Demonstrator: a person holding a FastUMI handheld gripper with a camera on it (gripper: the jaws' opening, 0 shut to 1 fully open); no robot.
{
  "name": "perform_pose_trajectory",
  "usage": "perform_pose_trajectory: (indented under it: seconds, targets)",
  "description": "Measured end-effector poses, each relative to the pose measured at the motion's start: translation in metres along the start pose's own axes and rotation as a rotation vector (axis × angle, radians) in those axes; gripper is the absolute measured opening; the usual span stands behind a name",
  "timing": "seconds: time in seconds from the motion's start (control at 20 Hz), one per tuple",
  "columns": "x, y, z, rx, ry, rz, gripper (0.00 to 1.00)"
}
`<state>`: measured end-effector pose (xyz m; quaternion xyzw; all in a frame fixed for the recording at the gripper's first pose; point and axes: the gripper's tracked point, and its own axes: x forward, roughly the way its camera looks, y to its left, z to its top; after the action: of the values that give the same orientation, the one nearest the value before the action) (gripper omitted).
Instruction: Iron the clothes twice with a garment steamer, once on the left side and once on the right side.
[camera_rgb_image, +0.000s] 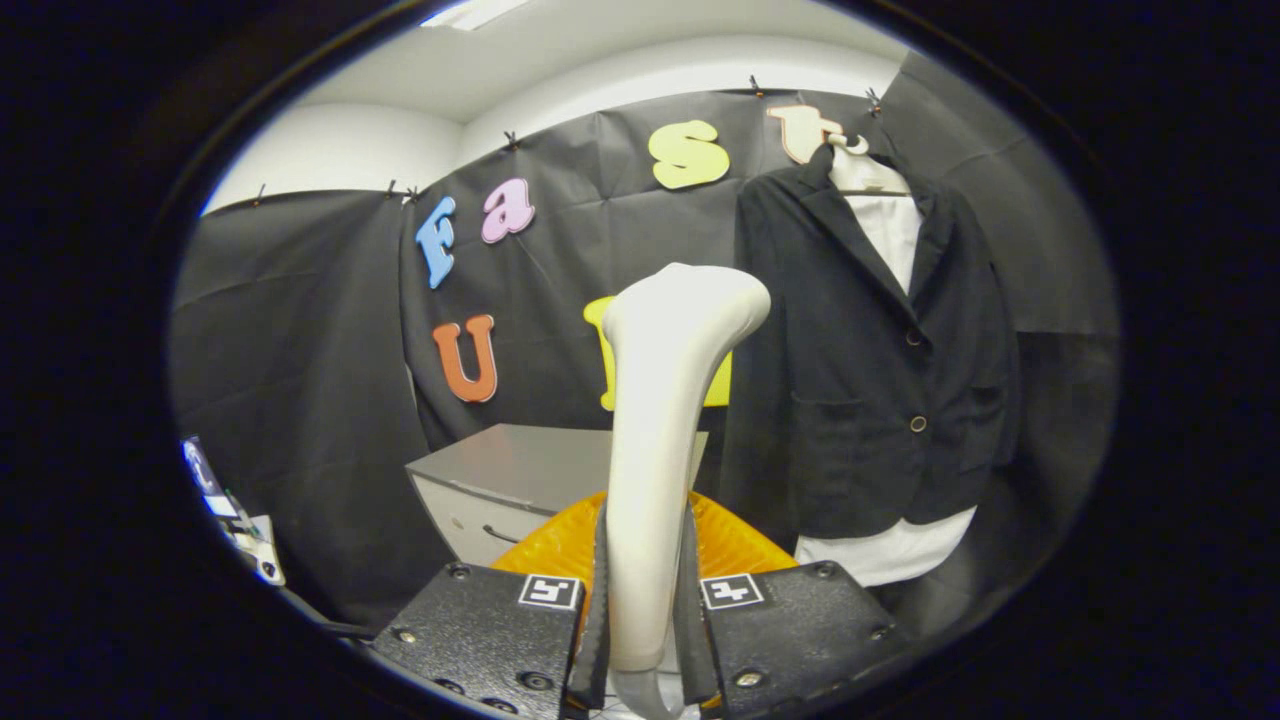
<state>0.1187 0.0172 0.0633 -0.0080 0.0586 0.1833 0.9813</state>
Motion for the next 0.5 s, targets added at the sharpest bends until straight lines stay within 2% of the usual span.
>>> perform_pose_trajectory:
  seconds: [0.3, 0.5]
  targets:
    - [0.0060, 0.0071, 0.0058, -0.020, -0.006, 0.029, 0.31]
    - [0.0107, 0.0045, 0.0032, -0.015, -0.004, 0.020, 0.31]
